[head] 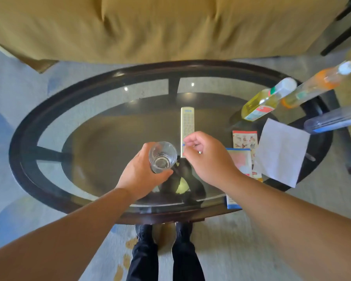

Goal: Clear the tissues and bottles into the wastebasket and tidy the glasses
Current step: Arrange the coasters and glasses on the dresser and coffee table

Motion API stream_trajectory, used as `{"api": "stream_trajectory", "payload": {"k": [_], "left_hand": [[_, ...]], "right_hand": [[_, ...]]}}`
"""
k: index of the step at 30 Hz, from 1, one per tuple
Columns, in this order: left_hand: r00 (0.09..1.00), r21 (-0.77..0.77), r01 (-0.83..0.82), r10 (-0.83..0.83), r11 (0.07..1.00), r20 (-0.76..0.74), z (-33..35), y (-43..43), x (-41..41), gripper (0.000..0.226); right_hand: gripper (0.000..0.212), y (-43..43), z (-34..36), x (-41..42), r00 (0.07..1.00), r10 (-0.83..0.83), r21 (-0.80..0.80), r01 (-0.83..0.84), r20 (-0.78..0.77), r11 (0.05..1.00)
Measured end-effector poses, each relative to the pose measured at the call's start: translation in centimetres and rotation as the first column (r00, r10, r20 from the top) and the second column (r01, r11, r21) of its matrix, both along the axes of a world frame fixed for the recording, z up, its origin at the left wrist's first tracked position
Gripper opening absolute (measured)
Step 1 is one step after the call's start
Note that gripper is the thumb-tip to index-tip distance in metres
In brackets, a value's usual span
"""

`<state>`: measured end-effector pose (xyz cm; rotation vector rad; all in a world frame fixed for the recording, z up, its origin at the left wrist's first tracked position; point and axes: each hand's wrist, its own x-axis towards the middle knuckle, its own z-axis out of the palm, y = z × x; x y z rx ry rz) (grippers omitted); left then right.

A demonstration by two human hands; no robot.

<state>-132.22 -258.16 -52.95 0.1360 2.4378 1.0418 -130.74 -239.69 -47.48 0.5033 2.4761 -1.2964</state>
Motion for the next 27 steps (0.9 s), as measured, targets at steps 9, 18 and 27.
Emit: {"api": "stream_trajectory", "payload": {"k": [9,18,27], "left_hand": [[0.988,0.029,0.041,-0.037,0.999,-0.149,11.8,3.2,-0.5,0.067],[0.939,0.081,0.122,-0.089,0.989,-0.332,24.1,5.3,-1.2,0.057],[0.815,0.121,0.381,-0.271,0.917,-0.513,33.6,9.4,0.5,0.055]], "right_hand": [[0.021,3.4,9.9,0.4,0.987,0.008,0.002,-0.008,-0.161,1.000],[0.016,7.1,20.5,2.8,0.928,-0.089,0.005,0.098,-0.362,0.995],[0.015,8.3,30.0,9.6,0.806,-0.281,0.027,0.345,-0.521,0.938]]}}
